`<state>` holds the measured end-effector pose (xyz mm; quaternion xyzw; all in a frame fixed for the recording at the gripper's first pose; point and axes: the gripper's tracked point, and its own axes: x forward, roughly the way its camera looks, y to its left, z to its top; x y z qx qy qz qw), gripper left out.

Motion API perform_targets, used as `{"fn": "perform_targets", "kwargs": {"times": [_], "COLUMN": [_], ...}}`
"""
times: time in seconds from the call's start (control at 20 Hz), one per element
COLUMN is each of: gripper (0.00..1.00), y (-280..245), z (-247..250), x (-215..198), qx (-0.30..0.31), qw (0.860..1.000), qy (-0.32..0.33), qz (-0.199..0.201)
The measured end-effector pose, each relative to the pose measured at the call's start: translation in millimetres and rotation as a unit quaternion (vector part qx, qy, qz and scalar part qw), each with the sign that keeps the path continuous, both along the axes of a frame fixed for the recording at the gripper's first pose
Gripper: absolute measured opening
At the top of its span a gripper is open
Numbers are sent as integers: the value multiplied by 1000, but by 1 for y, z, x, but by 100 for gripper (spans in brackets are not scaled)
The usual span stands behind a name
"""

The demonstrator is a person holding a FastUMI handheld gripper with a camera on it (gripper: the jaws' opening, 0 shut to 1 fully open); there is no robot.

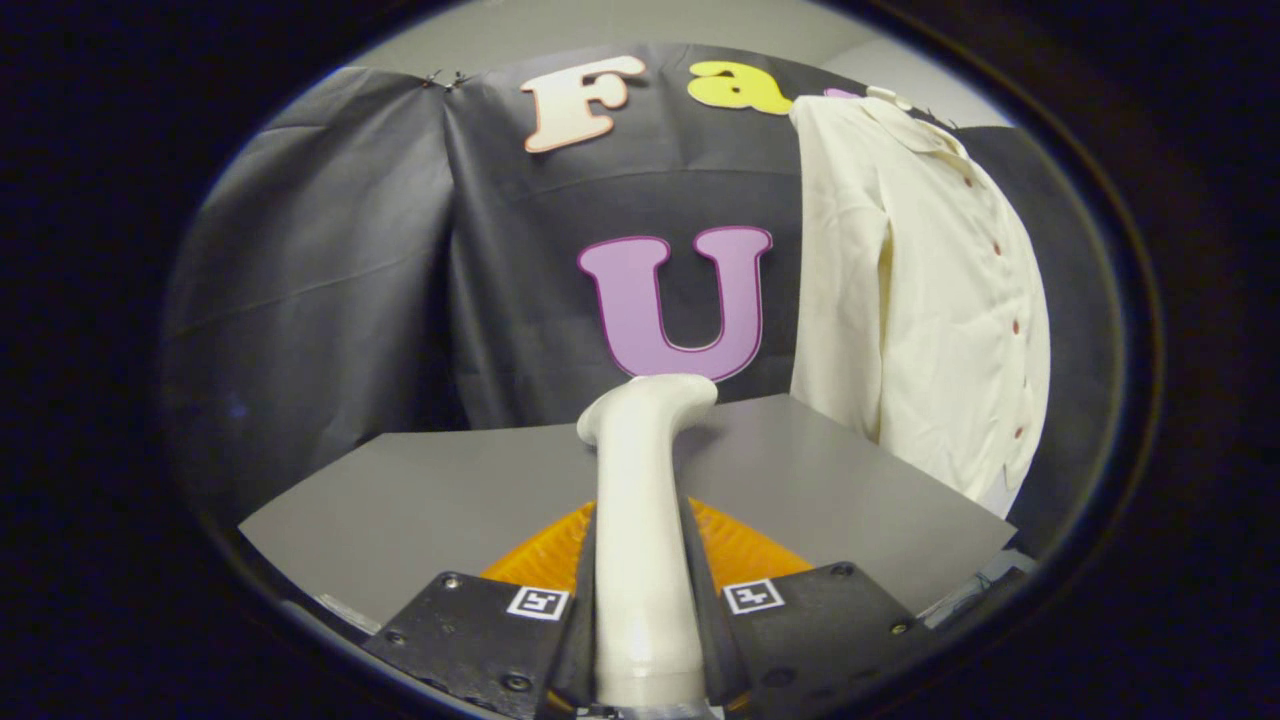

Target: Iron the clothes twice with a garment steamer, once on the left side and once on the right side.

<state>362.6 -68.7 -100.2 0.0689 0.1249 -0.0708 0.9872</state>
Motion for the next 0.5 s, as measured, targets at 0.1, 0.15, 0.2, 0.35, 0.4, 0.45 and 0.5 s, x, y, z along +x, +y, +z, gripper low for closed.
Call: {"fn": "perform_targets", "kwargs": {"times": [0.1, 0.15, 0.2, 0.35, 0.4, 0.45, 0.5], "gripper": [42, 41, 41, 40, 40, 40, 40], "y": [-5, -6, -6, -14, -17, -22, -27], "z": [7, 11, 12, 9, 8, 7, 9], "x": [-3, -4, -4, -21, -28, -36, -44], "qx": [-19, -7, 15, 39, 40, 49, 58], "qw": [999, 999, 998, 997, 997, 997, 996], "qy": [-28, -48, -59, -64, -64, -66, -72], "qz": [-16, -22, -18, -14, -7, -3, 1]}}
